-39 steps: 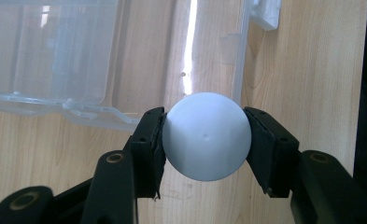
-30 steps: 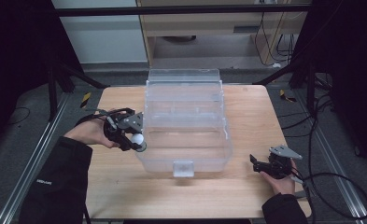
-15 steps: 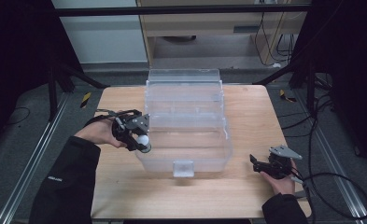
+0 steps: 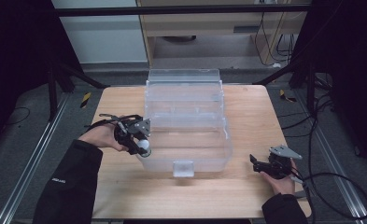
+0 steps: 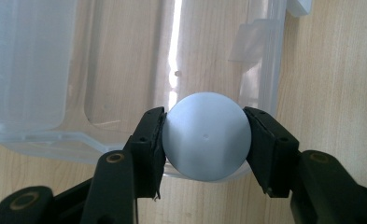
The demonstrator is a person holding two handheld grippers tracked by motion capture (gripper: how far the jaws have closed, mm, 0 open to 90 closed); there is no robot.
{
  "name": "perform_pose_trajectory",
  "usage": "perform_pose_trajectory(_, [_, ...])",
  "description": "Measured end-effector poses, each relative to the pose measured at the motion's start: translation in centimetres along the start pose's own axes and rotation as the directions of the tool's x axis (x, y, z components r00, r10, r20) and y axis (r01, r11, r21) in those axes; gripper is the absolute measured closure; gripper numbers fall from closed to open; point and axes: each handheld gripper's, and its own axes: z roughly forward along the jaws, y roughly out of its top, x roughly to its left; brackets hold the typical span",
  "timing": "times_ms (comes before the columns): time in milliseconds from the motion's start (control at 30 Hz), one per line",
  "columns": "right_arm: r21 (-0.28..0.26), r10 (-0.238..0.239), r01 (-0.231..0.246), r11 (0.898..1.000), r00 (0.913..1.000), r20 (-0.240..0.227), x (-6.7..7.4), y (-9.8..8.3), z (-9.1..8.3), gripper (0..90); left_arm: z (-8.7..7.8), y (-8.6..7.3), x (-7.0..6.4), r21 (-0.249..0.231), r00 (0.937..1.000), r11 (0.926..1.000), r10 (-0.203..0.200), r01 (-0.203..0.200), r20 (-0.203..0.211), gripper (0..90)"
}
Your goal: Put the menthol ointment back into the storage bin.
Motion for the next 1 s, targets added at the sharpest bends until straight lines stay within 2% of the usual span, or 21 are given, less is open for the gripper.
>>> perform_pose_trajectory(267, [-0.003, -0.011, 0.011, 1.0, 0.9999, 0.001, 0.0, 0.0, 0.0, 9.9, 1.0, -0.3, -0.1, 0.007, 0.9999, 1.0, -0.002, 0.002, 0.015, 50.3])
perform_pose_trajectory(700, [-0.007, -0.007, 0.007, 1.0, 1.0, -0.001, 0.0, 0.0, -0.1, 9.9, 2.1, -0.1, 0.4, 0.03, 0.9999, 0.9995, 0.005, -0.006, 0.011, 50.3])
perform_pose_trajectory(900, [-0.006, -0.008, 0.008, 1.0, 1.0, 0.0, 0.0, 0.0, -0.1, 9.9, 2.5, -0.4, 0.5, 0.017, 0.9998, 0.9998, -0.004, 0.004, 0.018, 50.2])
perform_pose_trajectory(1000, [-0.007, -0.007, 0.007, 1.0, 1.0, -0.001, 0.0, 0.0, -0.1, 9.9, 2.9, -0.6, 0.5, 0.034, 0.9997, 0.9994, -0.007, 0.006, 0.025, 50.2])
